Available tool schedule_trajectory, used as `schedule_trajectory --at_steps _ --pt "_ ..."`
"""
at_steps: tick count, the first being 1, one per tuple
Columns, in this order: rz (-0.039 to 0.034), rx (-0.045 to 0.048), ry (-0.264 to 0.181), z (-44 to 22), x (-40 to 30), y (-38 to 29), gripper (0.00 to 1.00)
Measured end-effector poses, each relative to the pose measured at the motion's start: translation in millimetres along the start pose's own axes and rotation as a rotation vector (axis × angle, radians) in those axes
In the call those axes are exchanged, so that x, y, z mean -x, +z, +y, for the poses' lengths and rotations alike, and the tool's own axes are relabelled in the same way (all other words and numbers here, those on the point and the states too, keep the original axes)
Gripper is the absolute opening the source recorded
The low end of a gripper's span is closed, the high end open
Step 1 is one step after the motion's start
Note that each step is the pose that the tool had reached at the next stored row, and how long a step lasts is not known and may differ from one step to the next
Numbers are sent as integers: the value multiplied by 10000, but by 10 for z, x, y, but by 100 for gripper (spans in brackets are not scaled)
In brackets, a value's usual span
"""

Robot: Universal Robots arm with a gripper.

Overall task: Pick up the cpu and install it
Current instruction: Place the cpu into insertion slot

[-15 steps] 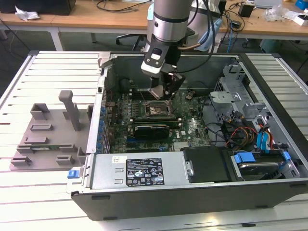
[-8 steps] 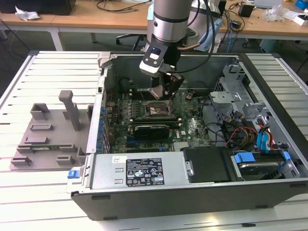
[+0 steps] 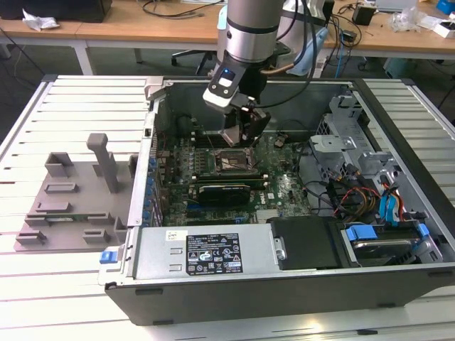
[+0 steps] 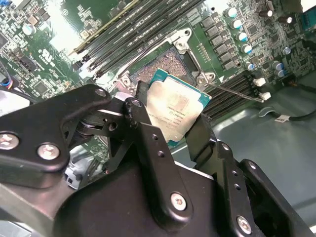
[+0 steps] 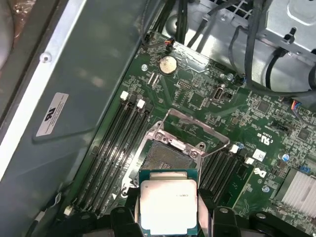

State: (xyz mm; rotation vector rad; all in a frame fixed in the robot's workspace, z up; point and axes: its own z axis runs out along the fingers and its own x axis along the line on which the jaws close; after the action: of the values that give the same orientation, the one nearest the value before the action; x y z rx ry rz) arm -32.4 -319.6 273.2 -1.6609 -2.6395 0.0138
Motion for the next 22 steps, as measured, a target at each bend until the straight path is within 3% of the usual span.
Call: schedule_trajectory --at_steps 11,22 --pt "-44 -16 796 0 0 1 55" --pt "-35 -10 1630 0 0 2 55"
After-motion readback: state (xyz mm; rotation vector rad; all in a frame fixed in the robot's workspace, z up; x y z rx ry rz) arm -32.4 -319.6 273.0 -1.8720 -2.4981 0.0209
